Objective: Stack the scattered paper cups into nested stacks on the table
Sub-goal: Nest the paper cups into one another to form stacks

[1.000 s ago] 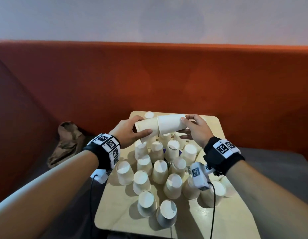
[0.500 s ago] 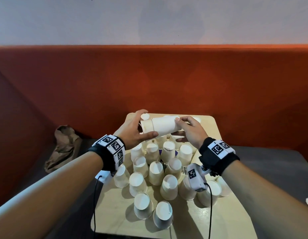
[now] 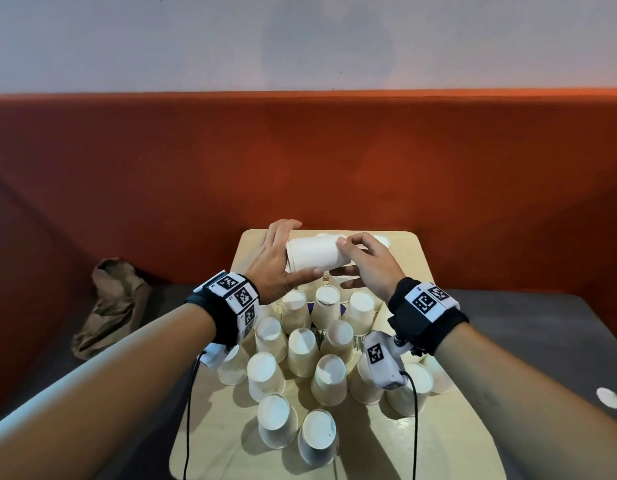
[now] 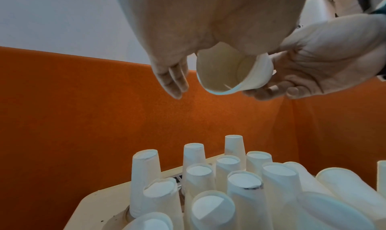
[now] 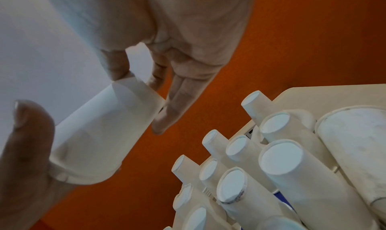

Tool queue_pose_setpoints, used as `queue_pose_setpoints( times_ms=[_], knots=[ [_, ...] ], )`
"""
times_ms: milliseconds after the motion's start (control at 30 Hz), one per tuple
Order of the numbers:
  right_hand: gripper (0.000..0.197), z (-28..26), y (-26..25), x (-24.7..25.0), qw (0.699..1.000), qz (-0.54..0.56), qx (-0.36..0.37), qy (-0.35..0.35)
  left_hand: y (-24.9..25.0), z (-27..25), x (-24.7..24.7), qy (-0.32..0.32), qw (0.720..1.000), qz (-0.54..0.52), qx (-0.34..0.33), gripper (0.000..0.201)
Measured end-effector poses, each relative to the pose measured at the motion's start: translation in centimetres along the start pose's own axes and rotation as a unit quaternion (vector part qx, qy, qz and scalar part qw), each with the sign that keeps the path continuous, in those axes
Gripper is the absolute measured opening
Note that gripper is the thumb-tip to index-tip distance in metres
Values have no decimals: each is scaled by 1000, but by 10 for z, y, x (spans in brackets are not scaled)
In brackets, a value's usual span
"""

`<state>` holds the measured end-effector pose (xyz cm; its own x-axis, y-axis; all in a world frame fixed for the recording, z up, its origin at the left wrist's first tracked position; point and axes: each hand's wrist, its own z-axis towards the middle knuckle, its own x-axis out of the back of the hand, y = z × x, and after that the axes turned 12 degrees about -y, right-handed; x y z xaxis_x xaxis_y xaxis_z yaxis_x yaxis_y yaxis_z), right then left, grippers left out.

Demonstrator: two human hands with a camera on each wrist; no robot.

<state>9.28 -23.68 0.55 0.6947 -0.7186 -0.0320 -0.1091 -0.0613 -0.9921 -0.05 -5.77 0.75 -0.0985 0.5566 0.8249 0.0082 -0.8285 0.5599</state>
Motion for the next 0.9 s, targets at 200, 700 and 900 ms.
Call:
queue_pose_setpoints(
  times_ms=[200,700,900],
  knots=[
    [17,-1,1,8,998,-33,40,19,0,9,5,-69,997,15,30,88],
    [19,8,-21,39,894,-407,112,150,12,49,6,-99,979,178,-8,59],
    [17,25,-12,72,870,-438,69,214,-1,65,-5,-169,979,112,-2,63]
  ],
)
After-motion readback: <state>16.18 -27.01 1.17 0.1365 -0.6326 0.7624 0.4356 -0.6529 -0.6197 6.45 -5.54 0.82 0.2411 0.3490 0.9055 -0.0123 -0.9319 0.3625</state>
